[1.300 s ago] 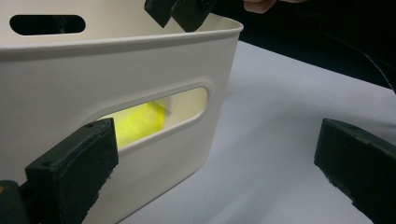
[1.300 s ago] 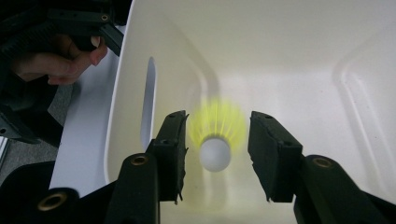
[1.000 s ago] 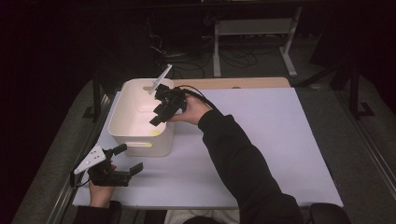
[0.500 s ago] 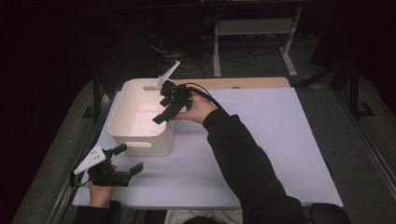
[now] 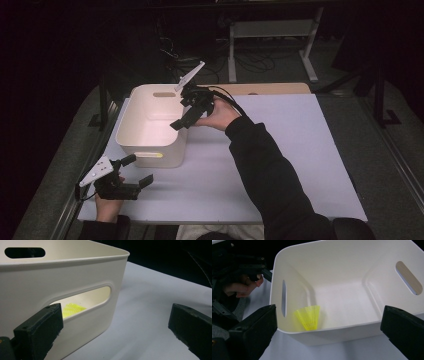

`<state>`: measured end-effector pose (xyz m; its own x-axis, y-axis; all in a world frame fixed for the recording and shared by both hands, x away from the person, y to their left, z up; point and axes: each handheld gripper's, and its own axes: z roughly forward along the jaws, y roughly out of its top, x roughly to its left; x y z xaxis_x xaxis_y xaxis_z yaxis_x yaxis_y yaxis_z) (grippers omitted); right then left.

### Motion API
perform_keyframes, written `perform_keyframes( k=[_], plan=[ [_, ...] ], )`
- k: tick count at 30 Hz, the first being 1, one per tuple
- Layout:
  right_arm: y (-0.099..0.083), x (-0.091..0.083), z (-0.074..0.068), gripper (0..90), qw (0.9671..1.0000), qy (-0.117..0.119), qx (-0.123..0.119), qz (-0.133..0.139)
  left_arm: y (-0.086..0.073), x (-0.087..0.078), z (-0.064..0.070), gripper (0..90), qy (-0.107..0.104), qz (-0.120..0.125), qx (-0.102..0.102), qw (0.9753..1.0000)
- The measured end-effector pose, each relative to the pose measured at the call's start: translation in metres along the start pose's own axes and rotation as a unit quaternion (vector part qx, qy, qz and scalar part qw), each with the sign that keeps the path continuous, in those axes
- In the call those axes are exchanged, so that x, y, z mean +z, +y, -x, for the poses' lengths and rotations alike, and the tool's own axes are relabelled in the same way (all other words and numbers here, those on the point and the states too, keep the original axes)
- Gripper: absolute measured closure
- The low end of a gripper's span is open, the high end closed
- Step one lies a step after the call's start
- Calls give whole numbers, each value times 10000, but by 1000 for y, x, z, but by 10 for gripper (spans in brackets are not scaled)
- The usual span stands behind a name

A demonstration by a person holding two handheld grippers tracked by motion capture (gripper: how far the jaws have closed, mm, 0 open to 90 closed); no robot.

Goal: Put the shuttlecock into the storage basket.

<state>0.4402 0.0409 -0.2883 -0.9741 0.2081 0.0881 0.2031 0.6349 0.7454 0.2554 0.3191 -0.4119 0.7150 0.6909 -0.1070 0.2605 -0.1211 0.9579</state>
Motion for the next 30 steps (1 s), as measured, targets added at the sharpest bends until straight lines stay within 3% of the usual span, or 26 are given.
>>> perform_keyframes(
  k=[30],
  plan=[
    [-36, -33, 1, 0, 9995, -259, 102, 149, 0, 0, 0, 0, 10, -15, -2, 10000]
  ],
)
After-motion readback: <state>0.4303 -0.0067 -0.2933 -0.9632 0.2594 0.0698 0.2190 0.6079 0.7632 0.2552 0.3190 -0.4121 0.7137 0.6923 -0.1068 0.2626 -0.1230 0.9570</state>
